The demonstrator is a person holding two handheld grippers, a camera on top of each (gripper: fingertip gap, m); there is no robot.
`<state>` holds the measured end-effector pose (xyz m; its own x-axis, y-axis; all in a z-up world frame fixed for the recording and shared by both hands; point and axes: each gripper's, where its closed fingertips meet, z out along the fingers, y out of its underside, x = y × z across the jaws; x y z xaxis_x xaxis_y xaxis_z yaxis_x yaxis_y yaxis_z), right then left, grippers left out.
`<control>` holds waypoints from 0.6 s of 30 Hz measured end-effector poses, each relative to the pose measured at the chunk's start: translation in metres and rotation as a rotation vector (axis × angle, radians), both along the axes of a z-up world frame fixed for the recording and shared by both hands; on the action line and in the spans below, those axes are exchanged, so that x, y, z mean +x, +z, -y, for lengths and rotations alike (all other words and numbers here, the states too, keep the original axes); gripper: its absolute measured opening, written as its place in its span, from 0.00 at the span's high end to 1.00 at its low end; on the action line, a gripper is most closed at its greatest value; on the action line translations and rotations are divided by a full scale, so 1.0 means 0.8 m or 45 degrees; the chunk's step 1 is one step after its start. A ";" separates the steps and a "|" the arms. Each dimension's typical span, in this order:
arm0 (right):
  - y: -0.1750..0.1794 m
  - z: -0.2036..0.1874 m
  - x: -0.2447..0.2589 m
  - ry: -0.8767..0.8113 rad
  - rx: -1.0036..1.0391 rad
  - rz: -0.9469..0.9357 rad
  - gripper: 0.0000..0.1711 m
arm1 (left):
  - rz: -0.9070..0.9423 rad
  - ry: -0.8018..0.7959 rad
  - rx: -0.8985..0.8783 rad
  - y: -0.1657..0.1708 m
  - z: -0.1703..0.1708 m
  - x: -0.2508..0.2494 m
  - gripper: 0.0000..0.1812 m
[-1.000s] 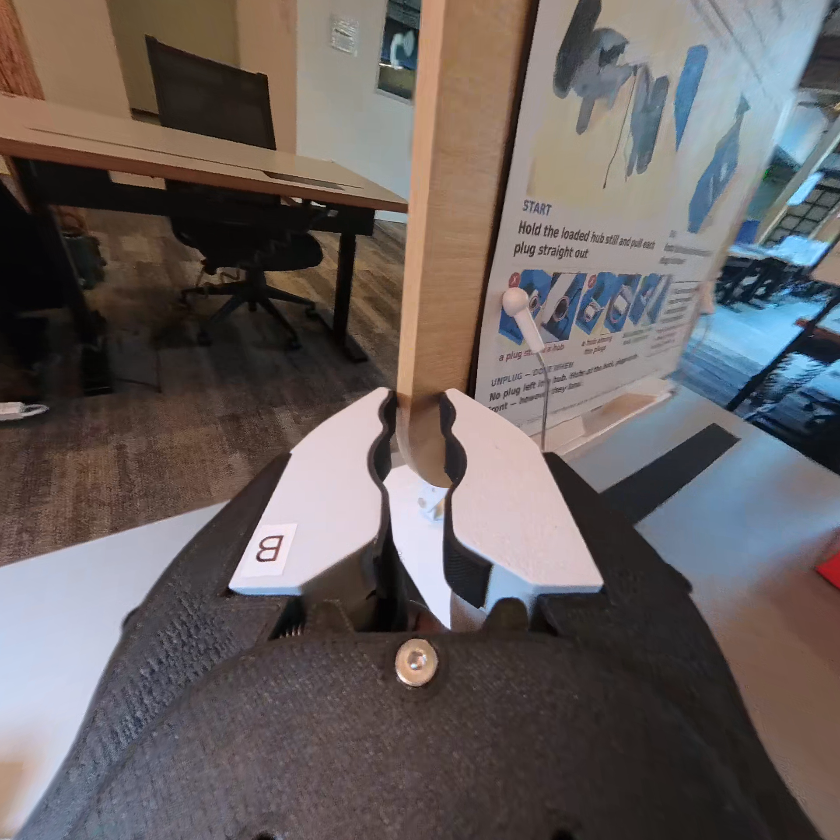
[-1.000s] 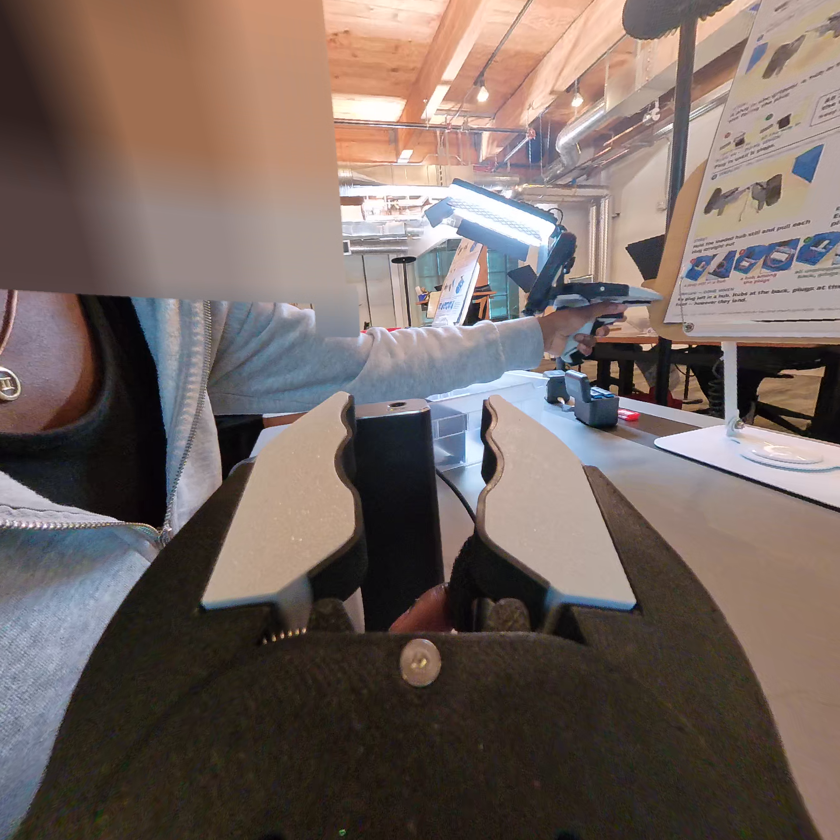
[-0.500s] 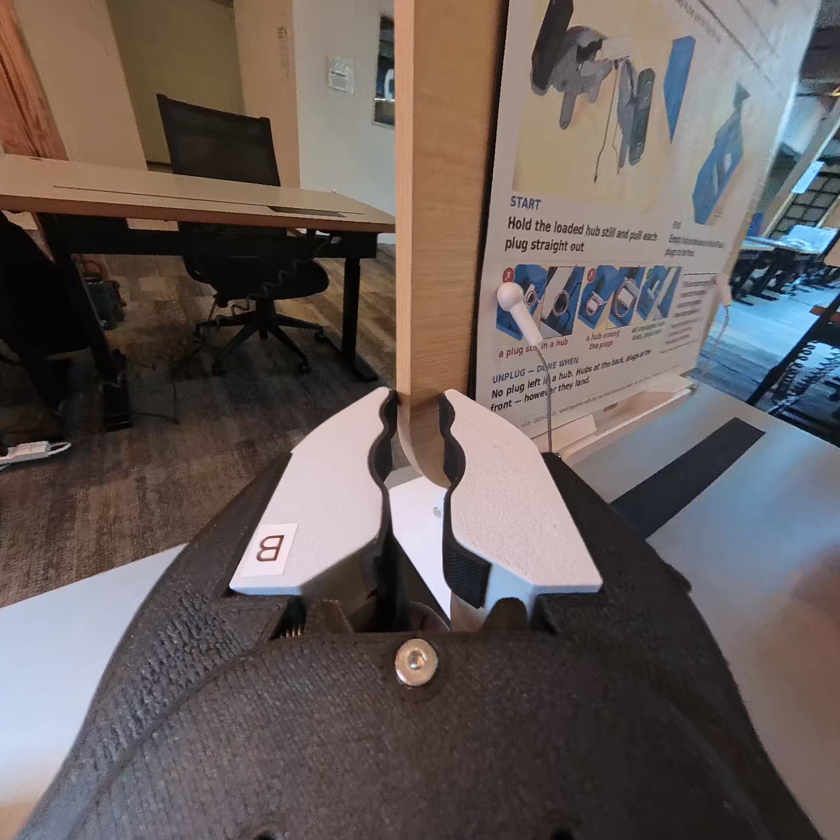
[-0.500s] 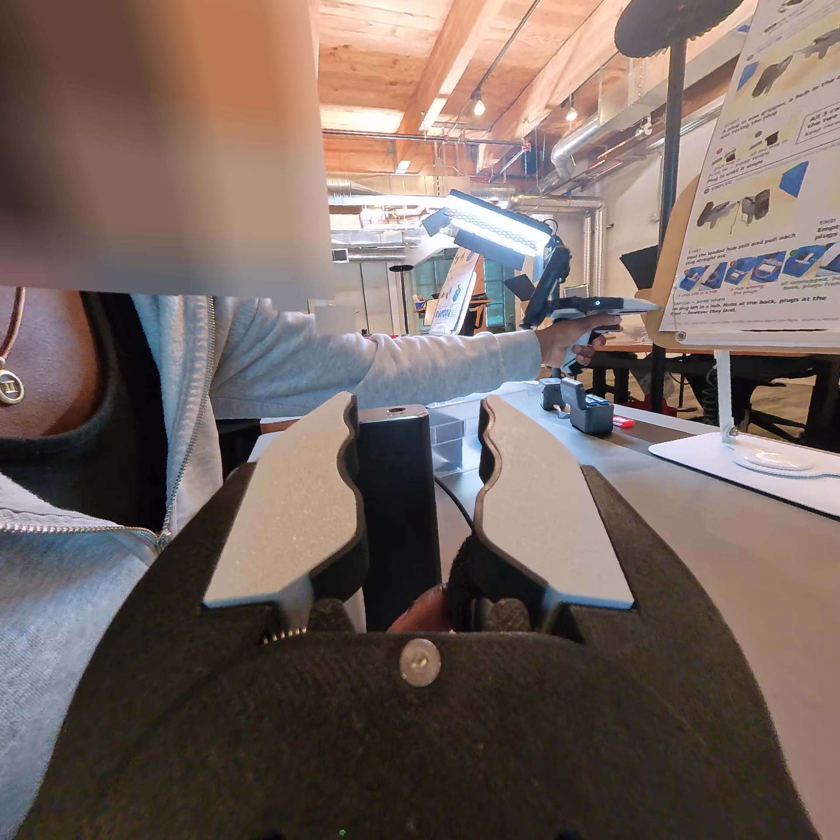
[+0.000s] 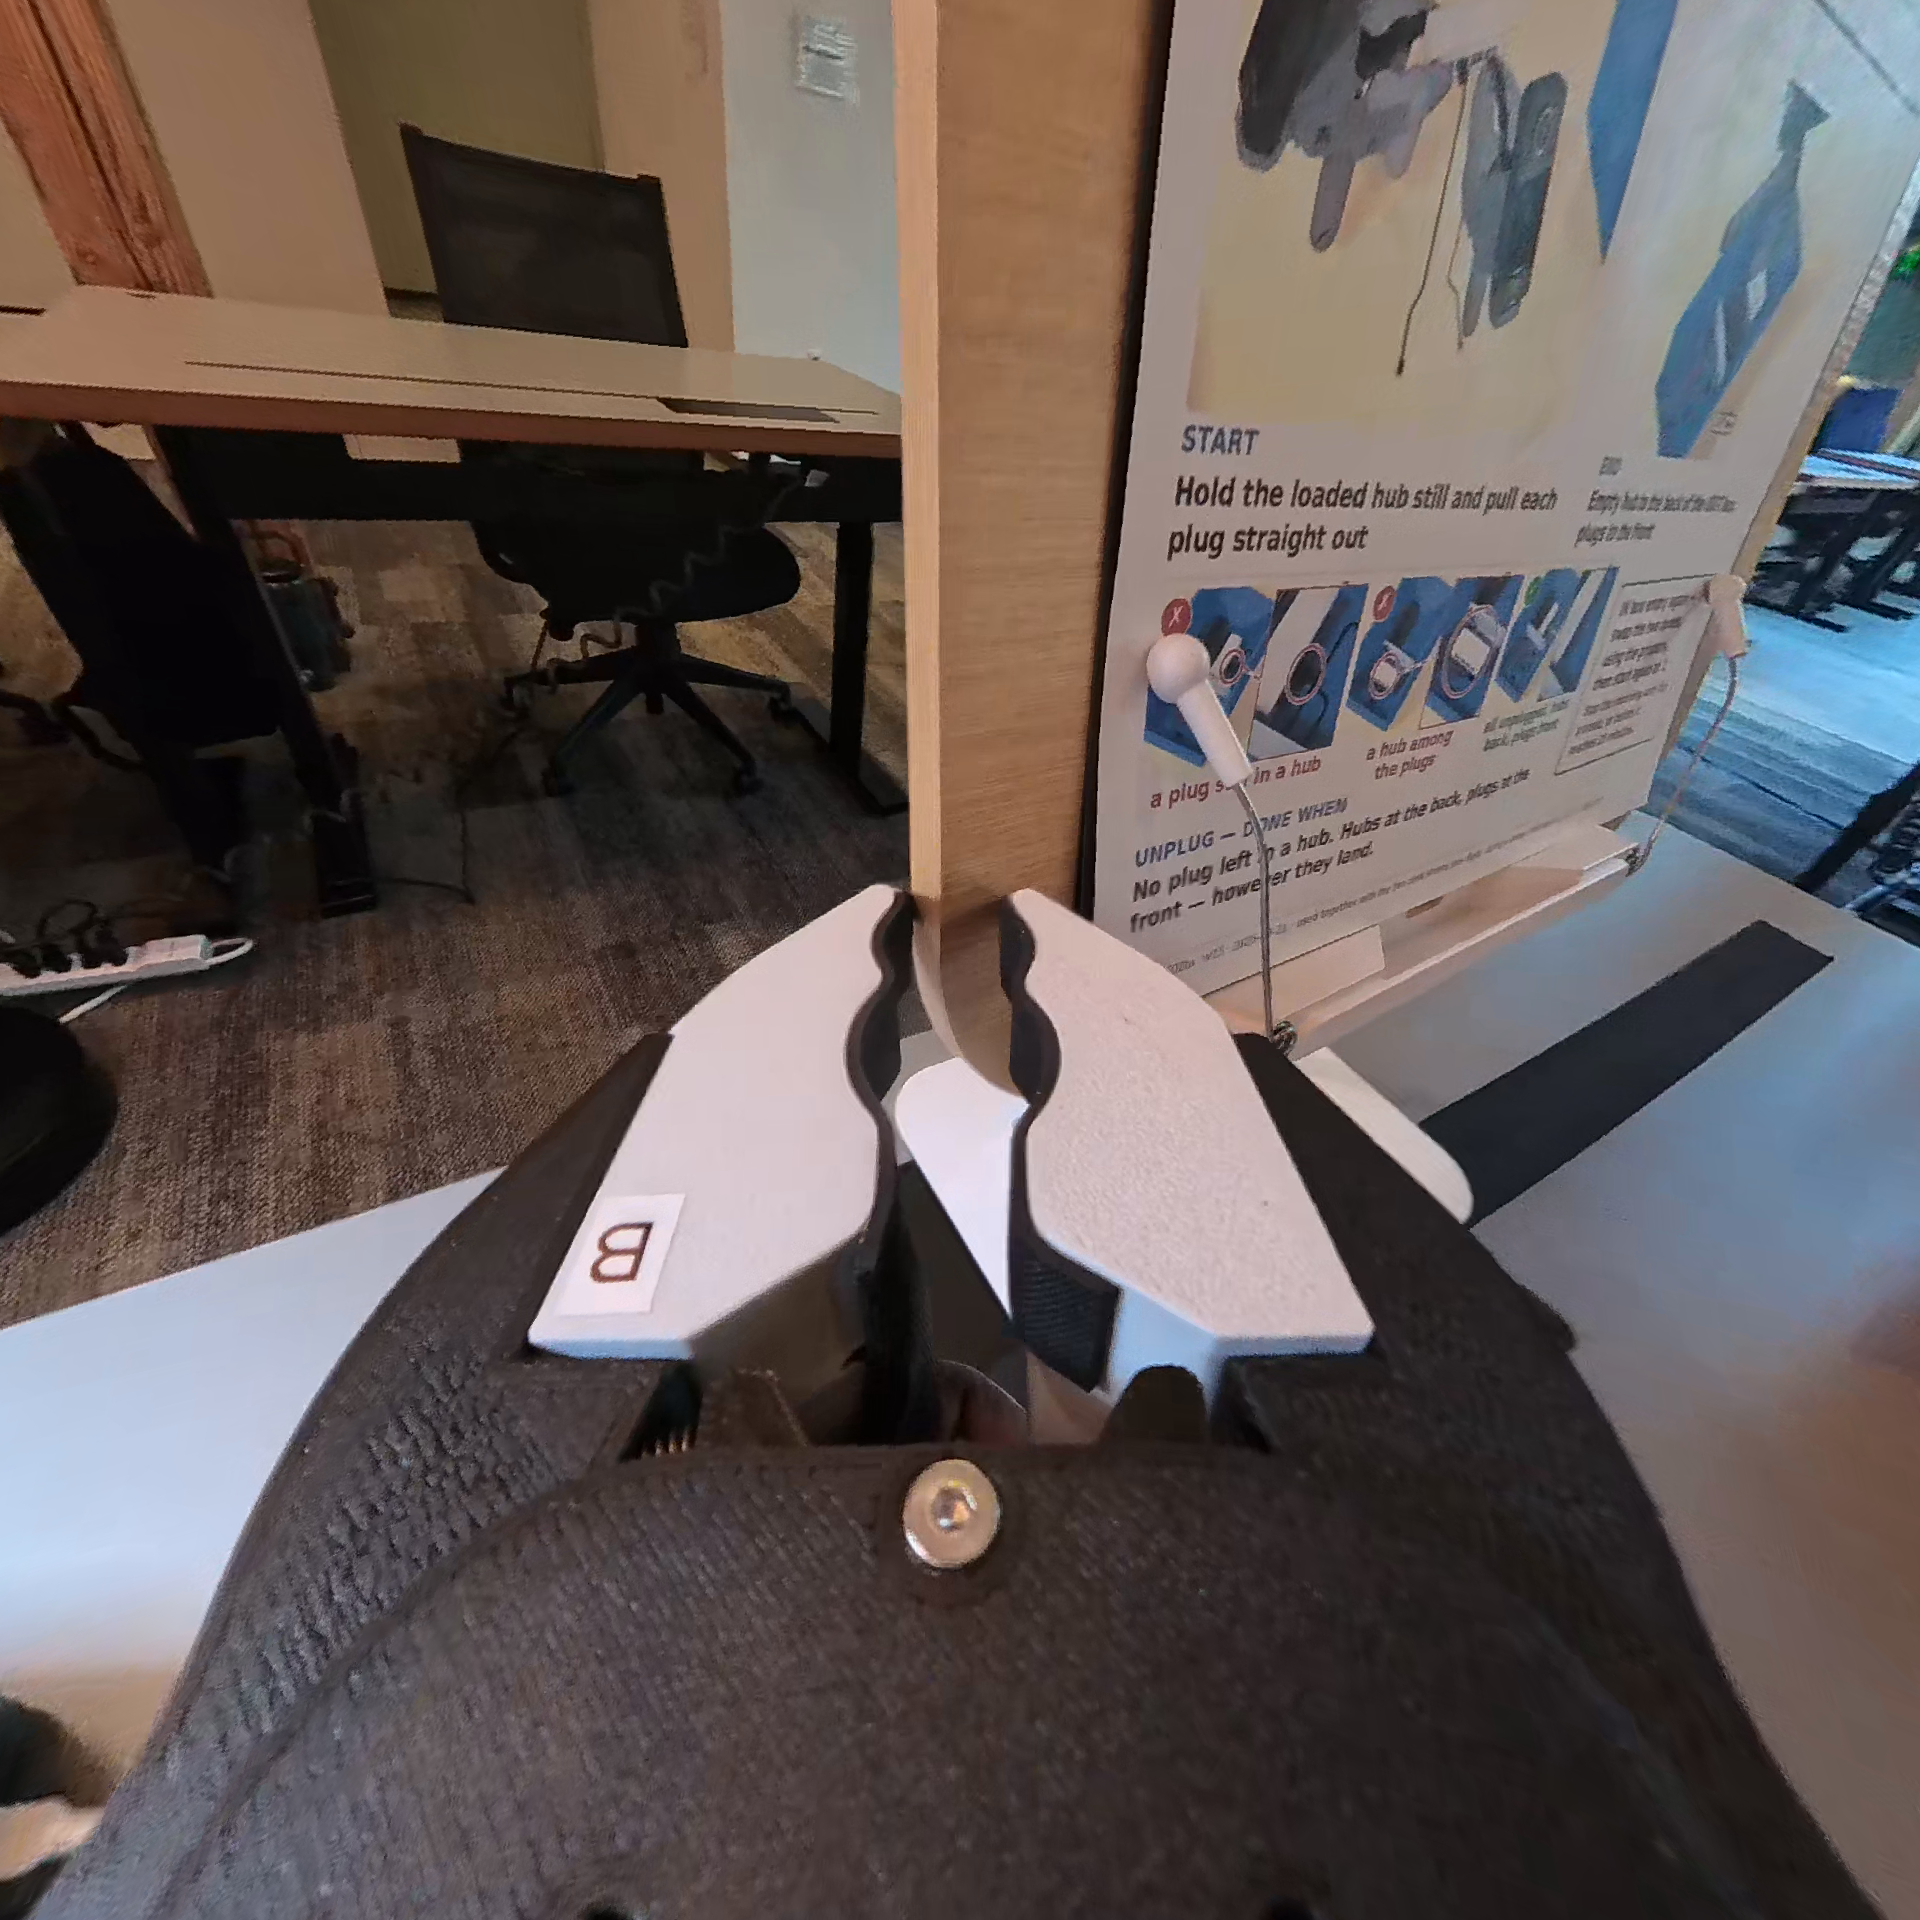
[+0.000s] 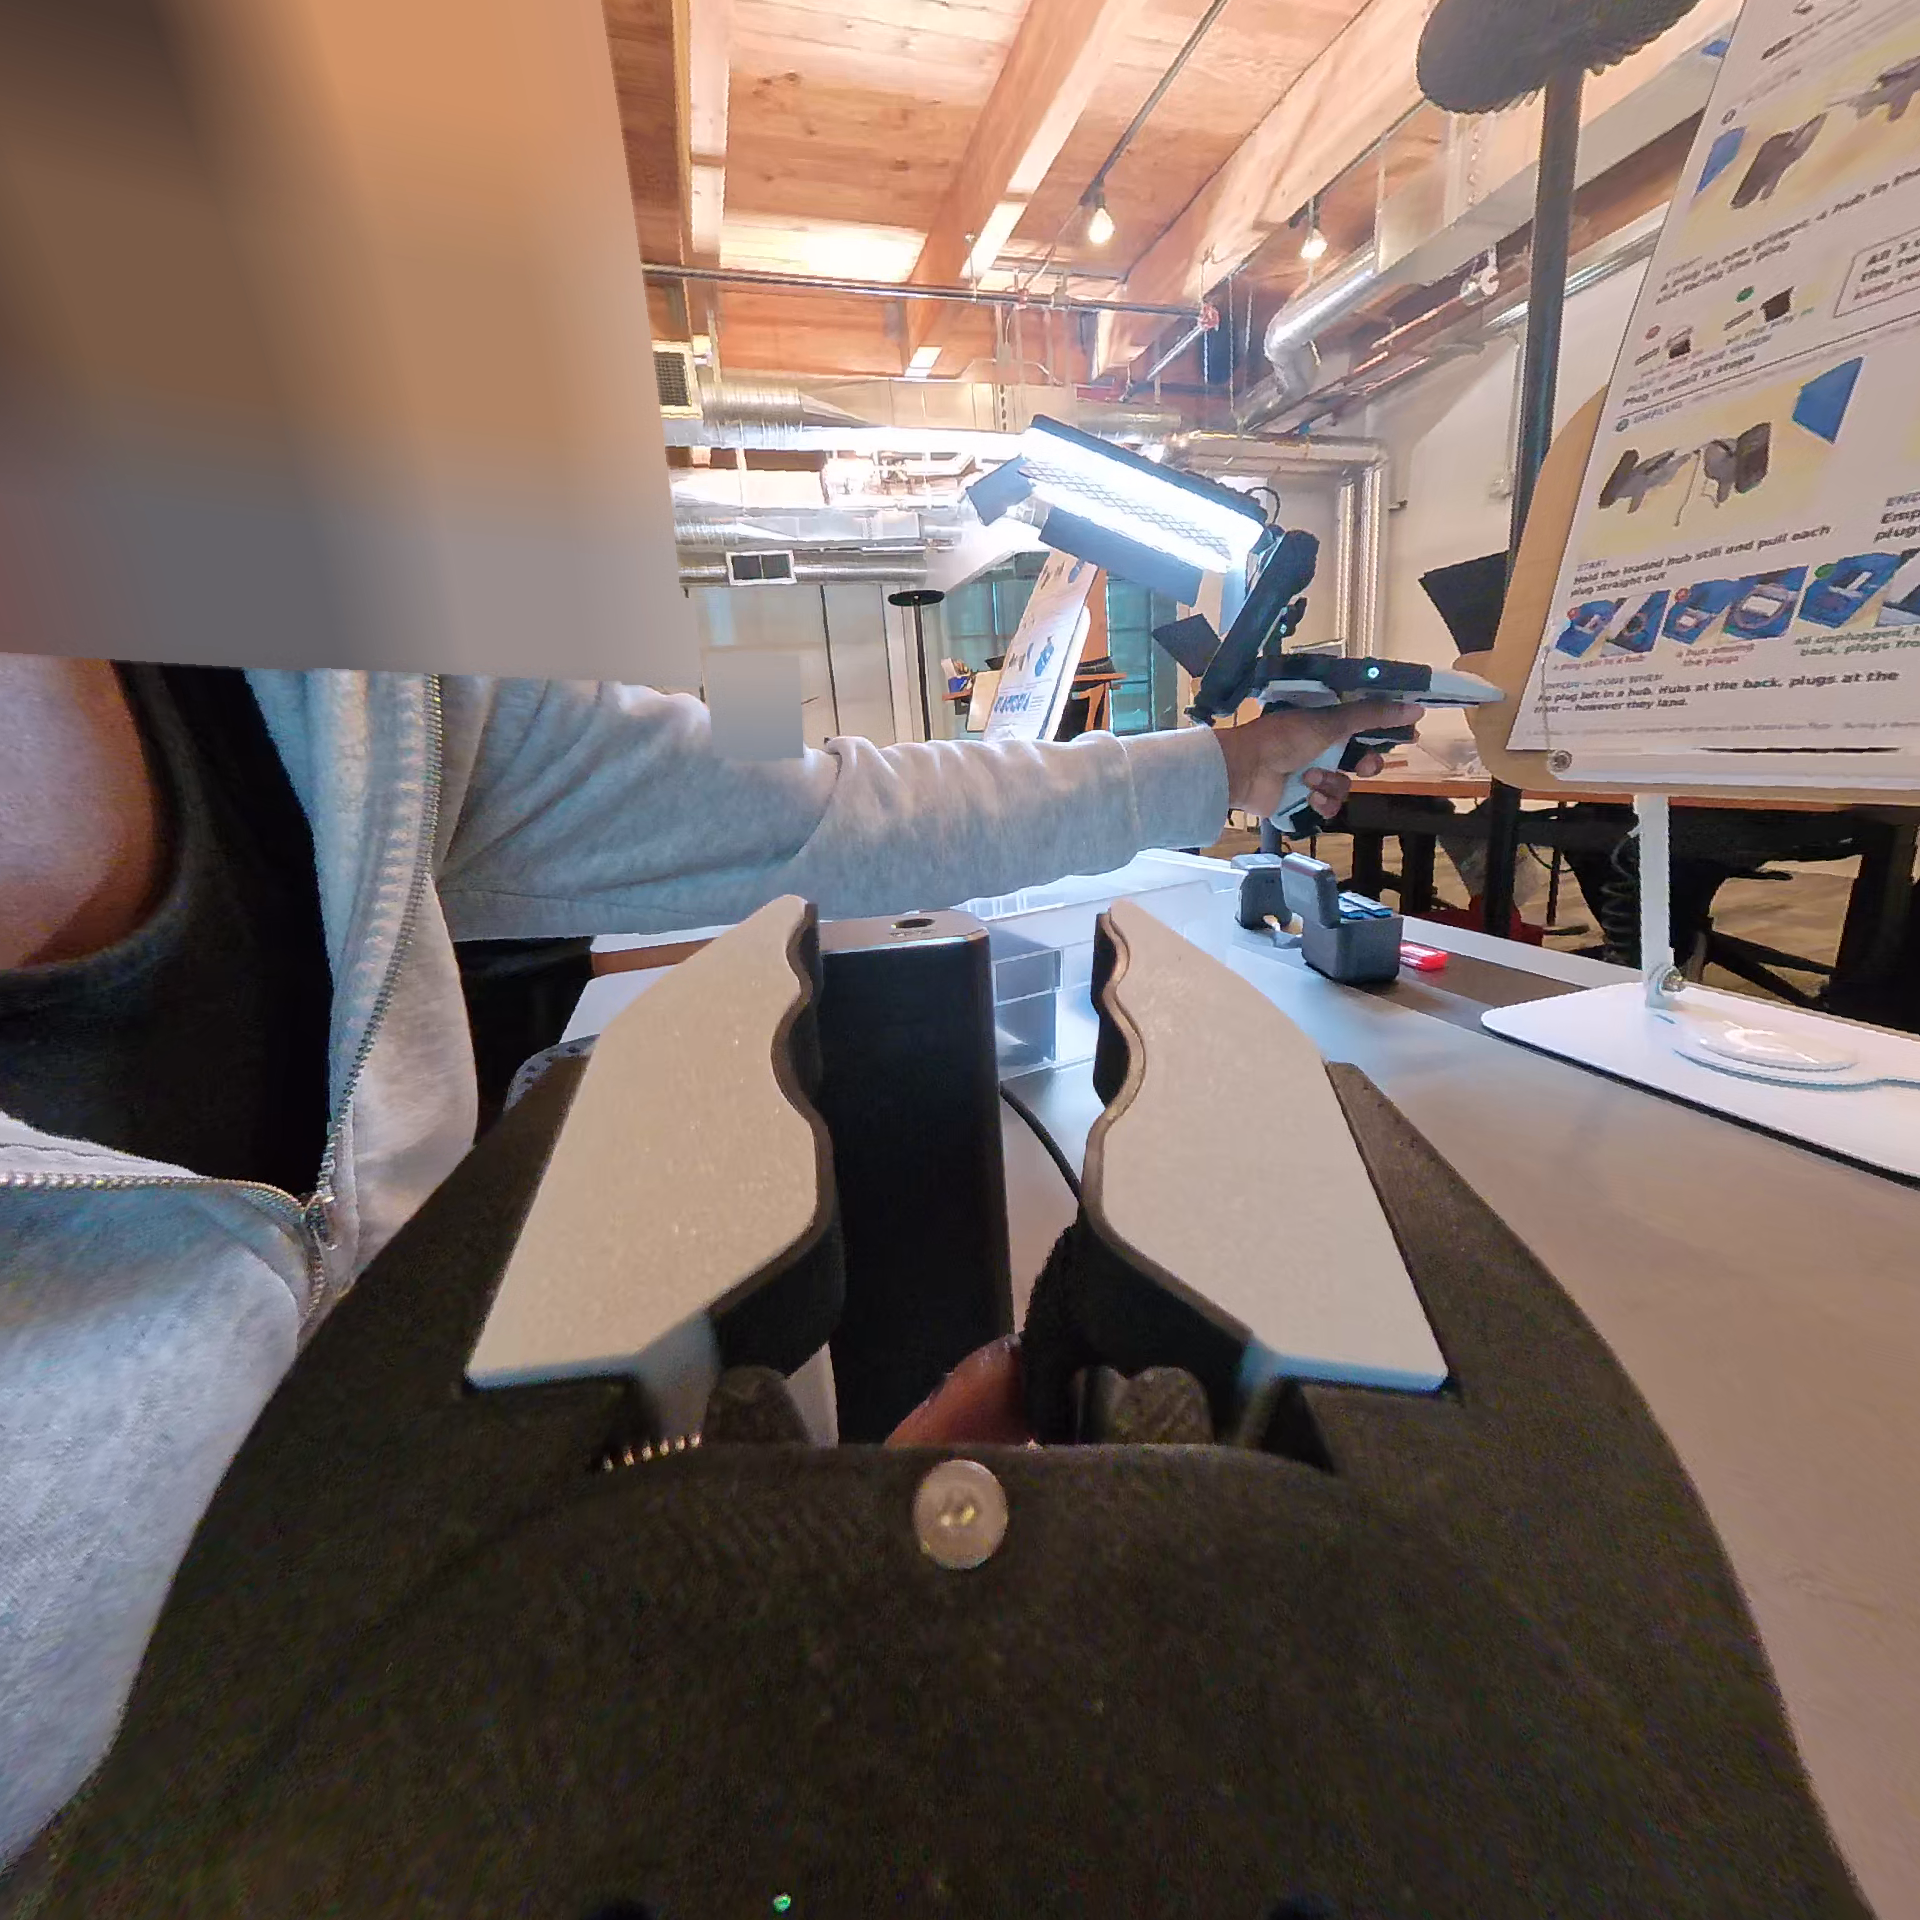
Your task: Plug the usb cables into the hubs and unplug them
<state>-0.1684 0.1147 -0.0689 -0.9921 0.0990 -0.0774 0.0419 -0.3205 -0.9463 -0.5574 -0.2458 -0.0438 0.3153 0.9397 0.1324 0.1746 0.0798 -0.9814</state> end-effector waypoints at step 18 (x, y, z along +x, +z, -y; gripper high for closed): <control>0.020 -0.001 0.029 0.056 -0.059 -0.095 0.70 | -0.003 -0.499 -0.223 0.055 -0.096 0.393 0.69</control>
